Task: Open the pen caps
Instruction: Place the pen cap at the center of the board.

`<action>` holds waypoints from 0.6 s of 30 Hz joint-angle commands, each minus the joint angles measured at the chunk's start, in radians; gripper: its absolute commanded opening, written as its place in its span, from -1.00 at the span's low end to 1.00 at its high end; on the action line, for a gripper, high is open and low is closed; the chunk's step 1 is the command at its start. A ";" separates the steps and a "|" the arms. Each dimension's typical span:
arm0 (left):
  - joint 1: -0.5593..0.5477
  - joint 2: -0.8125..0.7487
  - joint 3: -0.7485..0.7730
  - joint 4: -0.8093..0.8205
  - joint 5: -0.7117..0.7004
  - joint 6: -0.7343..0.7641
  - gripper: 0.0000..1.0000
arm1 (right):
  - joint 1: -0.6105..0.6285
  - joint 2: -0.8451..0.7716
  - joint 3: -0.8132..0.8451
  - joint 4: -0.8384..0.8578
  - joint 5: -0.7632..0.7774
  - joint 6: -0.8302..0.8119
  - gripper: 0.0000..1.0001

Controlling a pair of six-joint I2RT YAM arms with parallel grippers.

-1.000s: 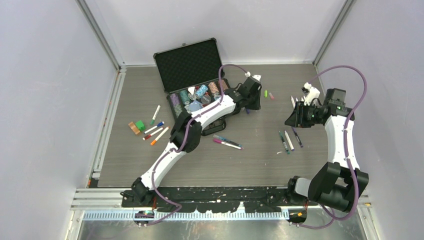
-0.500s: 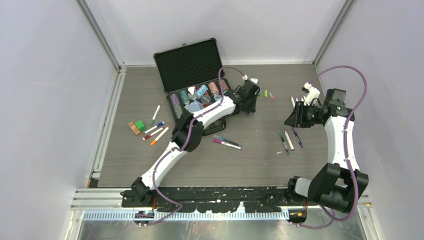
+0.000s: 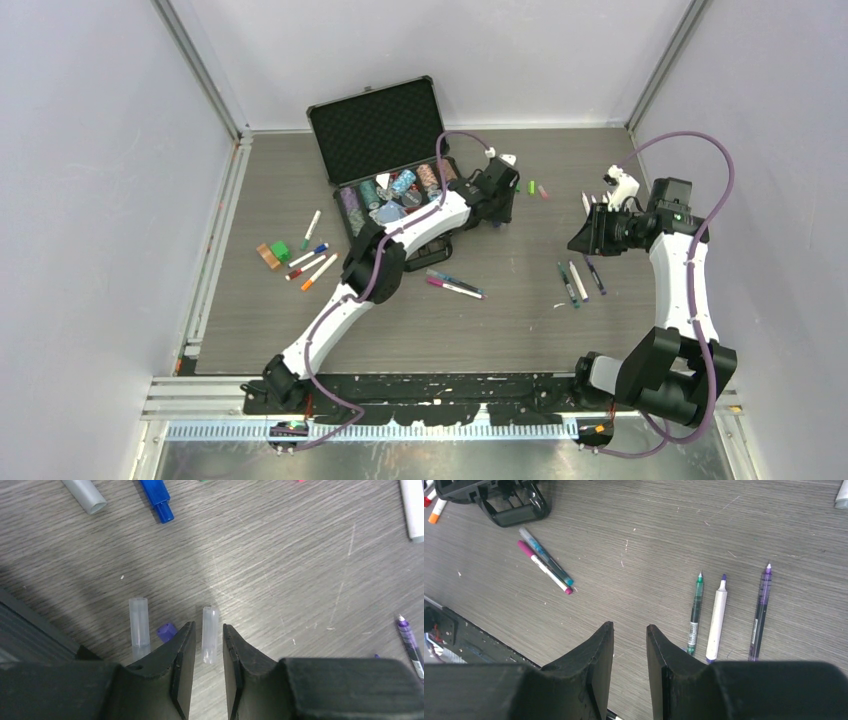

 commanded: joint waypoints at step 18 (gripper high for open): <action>0.001 -0.982 -1.048 0.439 -0.070 0.047 -0.42 | 0.075 -0.092 -0.053 -0.110 -0.335 -0.384 -0.27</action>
